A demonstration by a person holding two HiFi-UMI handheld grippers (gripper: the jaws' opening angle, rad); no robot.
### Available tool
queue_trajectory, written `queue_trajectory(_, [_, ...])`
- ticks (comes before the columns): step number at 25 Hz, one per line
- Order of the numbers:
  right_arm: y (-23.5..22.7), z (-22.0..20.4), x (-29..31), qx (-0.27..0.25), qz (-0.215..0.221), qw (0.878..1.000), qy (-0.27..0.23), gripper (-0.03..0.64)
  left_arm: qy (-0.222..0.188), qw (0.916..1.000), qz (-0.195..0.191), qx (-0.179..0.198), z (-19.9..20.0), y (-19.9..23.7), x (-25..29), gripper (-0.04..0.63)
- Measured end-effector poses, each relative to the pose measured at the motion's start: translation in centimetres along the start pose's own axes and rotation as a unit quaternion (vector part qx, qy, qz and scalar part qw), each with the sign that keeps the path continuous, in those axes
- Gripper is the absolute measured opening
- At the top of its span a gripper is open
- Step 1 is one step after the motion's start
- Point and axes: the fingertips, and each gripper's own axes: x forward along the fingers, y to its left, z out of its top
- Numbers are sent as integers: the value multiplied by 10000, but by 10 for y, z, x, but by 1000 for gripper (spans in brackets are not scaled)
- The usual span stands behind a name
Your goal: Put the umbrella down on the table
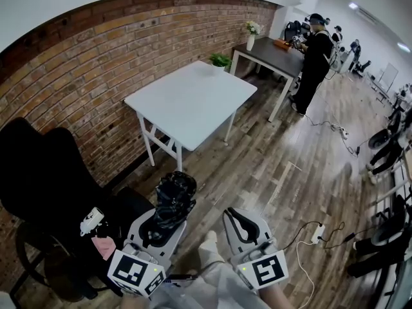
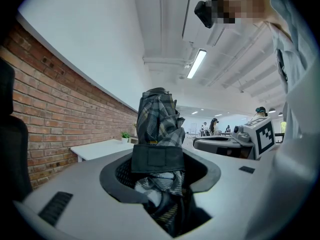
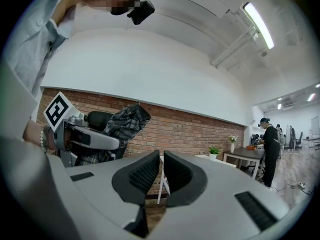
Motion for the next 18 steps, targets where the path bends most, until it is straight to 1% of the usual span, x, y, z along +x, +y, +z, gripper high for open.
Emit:
queue_trajectory(6, [-16,-6,25,10,98,10000,-12,57,-8,10000,98,7,0,15,19,216])
queue_trajectory(9, [-29,-7,46,9,215,9998,-6,57,-25,9998,184,6,4,27,36,216])
queue_trajectory(13, [-52,-8,83,-39,435,9990,-87,57,23,9994,334,16,5,50,68,216])
queue_trajectory(18, [-96,-14,133,24,585,9982,-109,57,-1,9987,506,-24,11,83,121,216])
